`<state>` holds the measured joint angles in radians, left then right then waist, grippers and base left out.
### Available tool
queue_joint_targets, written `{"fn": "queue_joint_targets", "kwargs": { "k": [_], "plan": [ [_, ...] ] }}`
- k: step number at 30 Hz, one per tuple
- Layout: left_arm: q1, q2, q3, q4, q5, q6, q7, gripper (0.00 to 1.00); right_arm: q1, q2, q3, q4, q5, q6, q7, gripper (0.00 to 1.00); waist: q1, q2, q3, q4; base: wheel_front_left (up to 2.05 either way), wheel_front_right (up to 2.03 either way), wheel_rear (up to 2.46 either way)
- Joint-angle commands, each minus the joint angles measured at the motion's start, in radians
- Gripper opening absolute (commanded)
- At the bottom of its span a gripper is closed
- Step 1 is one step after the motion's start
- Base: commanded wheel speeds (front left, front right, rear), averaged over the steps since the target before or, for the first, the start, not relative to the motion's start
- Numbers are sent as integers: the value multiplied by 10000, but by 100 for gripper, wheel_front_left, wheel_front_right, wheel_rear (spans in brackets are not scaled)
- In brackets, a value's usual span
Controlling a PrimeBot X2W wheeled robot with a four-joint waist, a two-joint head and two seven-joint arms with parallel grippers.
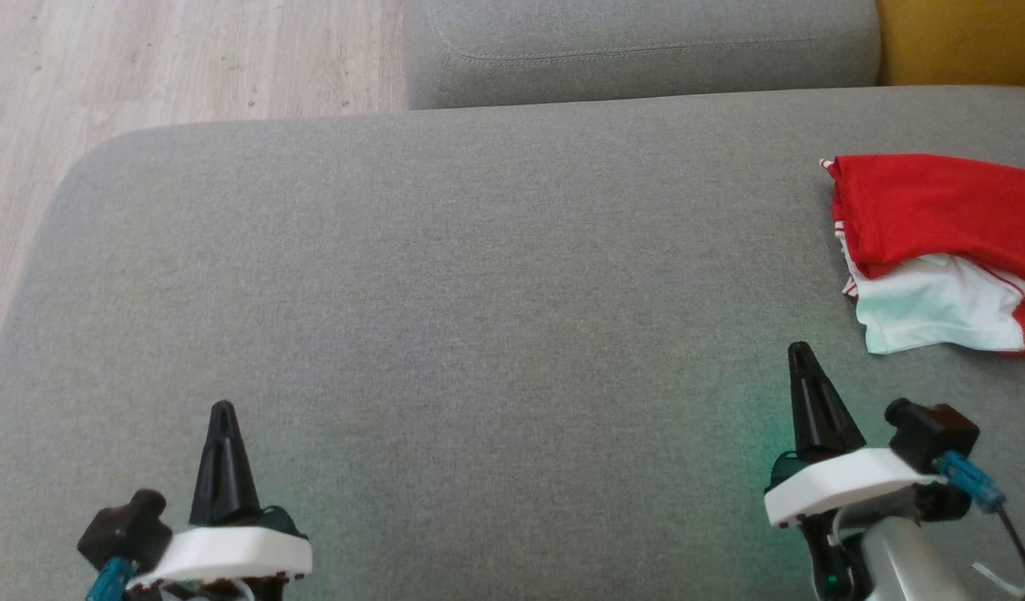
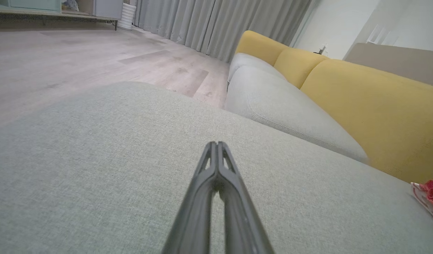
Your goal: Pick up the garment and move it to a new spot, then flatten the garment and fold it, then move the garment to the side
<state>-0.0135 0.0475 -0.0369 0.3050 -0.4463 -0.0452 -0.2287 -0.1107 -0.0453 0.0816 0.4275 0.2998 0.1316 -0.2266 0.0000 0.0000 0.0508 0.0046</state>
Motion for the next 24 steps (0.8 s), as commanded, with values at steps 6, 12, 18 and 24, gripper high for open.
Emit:
{"fn": "queue_joint_targets", "kwargs": {
  "k": [6,12,18,24],
  "plan": [
    [-386,7,158,-361,-680,-95,184,0,-374,-54,-147,-446,810,-1,202,0,0,0,-24,-2,0,0,0],
    [-419,8,242,-379,-1380,-144,388,0,-347,-70,-239,-534,1614,-2,388,0,0,0,-53,-5,0,0,0],
    [-449,9,315,-393,-1976,-185,564,0,-324,-82,-321,-610,2297,-2,548,0,0,0,-78,-7,0,0,0],
    [-479,10,389,-405,-2575,-227,741,0,-300,-93,-405,-687,2982,-3,711,0,0,0,-103,-10,0,0,0]
  ]
}}
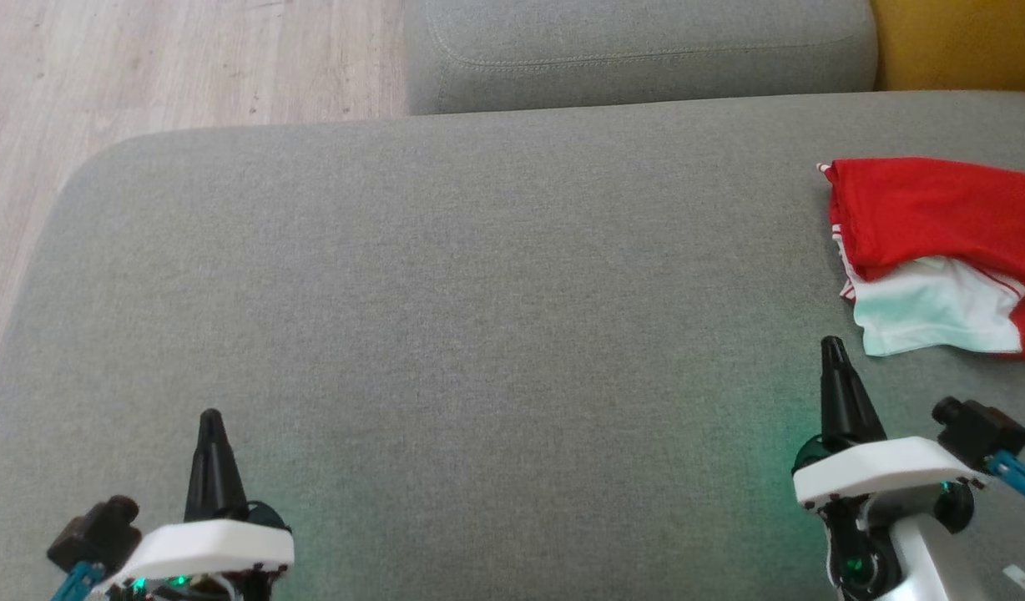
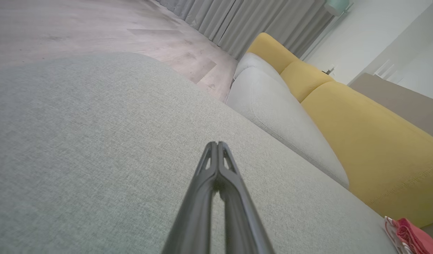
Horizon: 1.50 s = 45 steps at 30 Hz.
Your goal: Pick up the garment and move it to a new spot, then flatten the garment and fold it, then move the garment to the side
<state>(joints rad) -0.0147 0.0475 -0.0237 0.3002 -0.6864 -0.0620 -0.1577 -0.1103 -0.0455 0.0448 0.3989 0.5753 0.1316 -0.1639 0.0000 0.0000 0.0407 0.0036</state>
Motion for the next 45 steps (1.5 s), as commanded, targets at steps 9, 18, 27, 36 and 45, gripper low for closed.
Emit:
{"fn": "queue_joint_targets", "kwargs": {
  "k": [9,18,27,36,45],
  "plan": [
    [-513,12,368,-376,-1073,-121,298,0,-269,-104,-167,-516,1250,-3,332,0,0,0,-39,-4,0,0,0],
    [-555,14,467,-393,-1872,-176,534,0,-239,-112,-287,-617,2156,-4,556,0,0,0,-72,-7,0,0,0],
    [-601,15,577,-412,-2768,-238,799,0,-205,-120,-424,-731,3170,-5,809,0,0,0,-109,-10,0,0,0],
    [-647,17,689,-431,-3667,-301,1066,0,-171,-125,-565,-845,4185,-5,1065,0,0,0,-147,-14,0,0,0],
    [-694,19,800,-449,-4565,-363,1332,0,-137,-129,-708,-959,5198,-6,1324,0,0,0,-184,-18,0,0,0]
  ]
}}
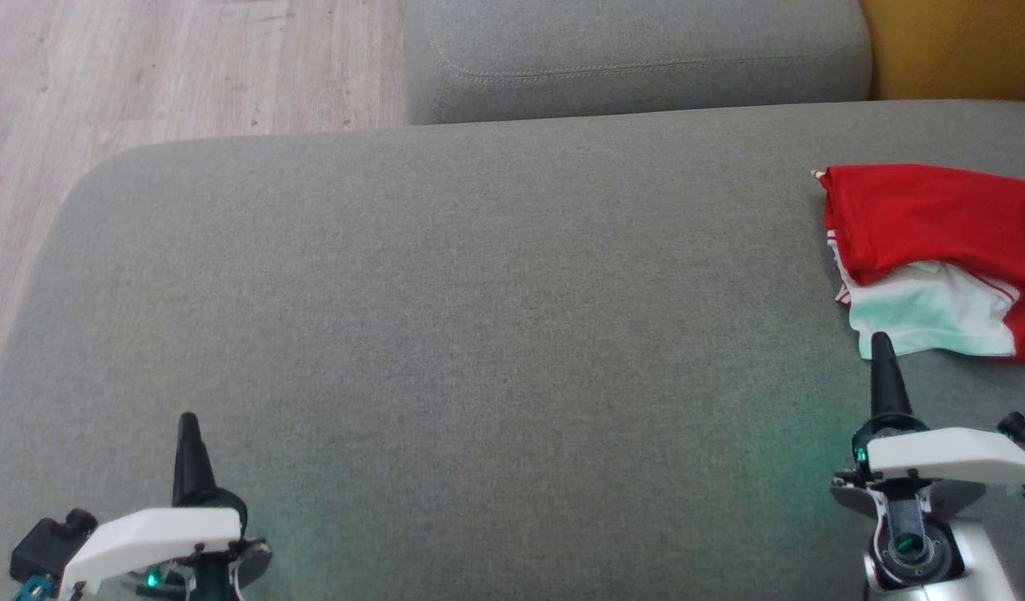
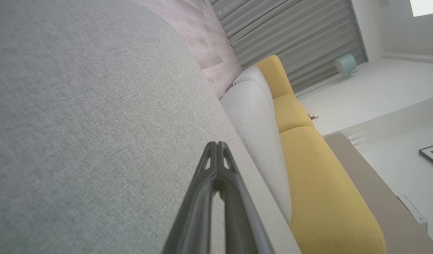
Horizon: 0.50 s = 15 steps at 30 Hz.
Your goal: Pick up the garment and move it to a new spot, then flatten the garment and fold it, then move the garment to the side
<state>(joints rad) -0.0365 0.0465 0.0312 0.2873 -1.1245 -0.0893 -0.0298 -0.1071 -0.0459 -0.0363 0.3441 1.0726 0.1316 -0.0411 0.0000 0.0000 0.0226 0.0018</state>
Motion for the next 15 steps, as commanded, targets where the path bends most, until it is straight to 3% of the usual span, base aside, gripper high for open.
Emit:
{"fn": "queue_joint_targets", "kwargs": {
  "k": [1,15],
  "plan": [
    [-481,29,264,-323,-284,-98,82,0,-165,-125,87,-423,338,-6,125,0,0,0,-7,0,0,0,0],
    [-548,31,424,-350,-1579,-188,466,0,-117,-127,-124,-587,1794,-7,501,0,0,0,-60,-5,0,0,0]
  ]
}}
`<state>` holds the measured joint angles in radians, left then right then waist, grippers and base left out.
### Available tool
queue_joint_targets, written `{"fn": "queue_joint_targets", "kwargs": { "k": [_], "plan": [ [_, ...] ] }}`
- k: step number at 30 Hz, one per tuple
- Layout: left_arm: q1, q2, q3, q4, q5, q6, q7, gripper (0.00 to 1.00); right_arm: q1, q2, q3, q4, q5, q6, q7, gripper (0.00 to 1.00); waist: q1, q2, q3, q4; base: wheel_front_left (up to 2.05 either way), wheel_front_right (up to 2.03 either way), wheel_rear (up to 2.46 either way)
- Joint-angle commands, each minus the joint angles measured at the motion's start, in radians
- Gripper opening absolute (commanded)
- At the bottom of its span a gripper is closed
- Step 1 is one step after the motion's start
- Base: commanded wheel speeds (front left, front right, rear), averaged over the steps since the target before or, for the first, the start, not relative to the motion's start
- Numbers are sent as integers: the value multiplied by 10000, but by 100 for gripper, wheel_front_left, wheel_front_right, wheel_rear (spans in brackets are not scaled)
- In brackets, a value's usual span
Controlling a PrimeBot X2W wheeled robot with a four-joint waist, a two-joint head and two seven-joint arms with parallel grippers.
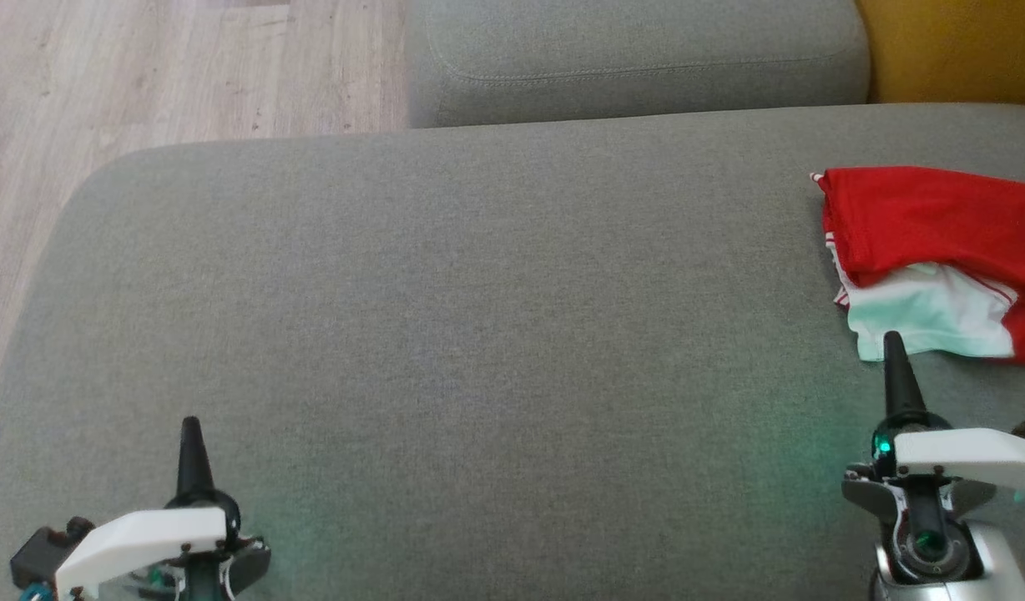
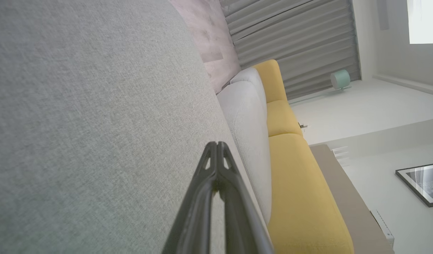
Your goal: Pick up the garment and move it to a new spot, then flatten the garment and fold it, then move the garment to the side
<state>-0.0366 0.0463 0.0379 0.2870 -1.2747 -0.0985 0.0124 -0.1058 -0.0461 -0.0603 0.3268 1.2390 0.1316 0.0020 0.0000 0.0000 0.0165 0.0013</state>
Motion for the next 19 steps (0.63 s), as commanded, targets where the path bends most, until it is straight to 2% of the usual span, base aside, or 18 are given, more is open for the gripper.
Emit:
{"fn": "queue_joint_targets", "kwargs": {
  "k": [1,19],
  "plan": [
    [-552,33,369,-348,-178,-103,73,0,-127,-125,99,-427,241,-7,99,0,0,0,-3,0,0,0,0],
    [-645,36,591,-386,-1975,-227,605,0,-61,-125,-199,-654,2257,-8,625,0,0,0,-77,-7,0,0,0]
  ]
}}
